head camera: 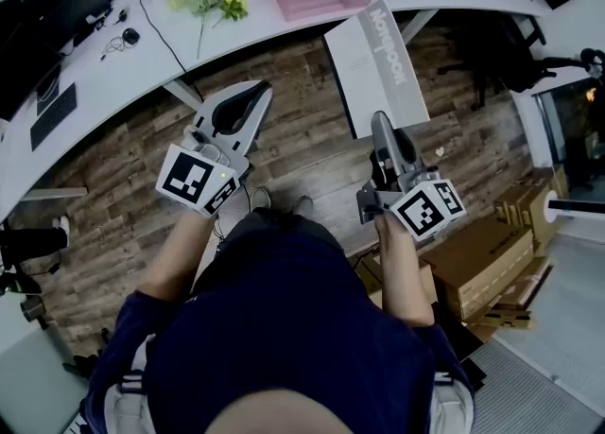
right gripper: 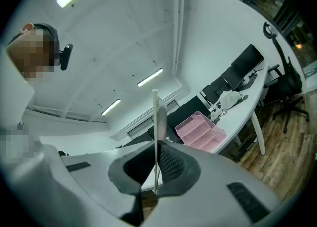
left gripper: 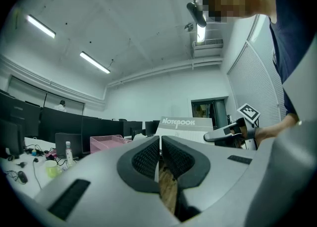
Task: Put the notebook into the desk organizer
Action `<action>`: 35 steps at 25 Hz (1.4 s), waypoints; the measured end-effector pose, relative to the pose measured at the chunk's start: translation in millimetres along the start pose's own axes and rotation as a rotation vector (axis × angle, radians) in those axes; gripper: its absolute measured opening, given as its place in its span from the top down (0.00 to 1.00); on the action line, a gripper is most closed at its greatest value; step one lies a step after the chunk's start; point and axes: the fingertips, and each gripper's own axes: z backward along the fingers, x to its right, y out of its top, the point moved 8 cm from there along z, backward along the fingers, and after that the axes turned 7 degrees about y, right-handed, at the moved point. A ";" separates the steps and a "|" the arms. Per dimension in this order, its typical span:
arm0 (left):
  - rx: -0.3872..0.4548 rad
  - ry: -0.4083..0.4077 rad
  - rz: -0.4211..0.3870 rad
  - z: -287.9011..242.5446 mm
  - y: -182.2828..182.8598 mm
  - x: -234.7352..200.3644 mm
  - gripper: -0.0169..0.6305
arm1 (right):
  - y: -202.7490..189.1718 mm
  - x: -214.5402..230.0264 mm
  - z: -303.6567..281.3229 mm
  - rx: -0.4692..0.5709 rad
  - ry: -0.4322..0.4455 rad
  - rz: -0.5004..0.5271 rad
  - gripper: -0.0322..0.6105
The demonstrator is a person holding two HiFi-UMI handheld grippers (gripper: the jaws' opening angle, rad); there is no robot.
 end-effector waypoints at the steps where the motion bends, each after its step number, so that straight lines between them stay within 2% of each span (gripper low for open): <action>1: 0.000 0.000 -0.002 -0.8 0.1 1.9 0.91 | 0.6 1.1 1.5 0.000 0.002 0.000 0.93; 18: 0.006 -0.005 -0.037 -25.7 3.6 45.1 0.91 | 20.8 31.4 36.8 0.006 0.022 0.006 0.93; 35: 0.032 0.029 -0.022 -57.0 -2.5 15.6 0.91 | 31.9 57.3 3.9 -0.008 0.030 0.022 0.93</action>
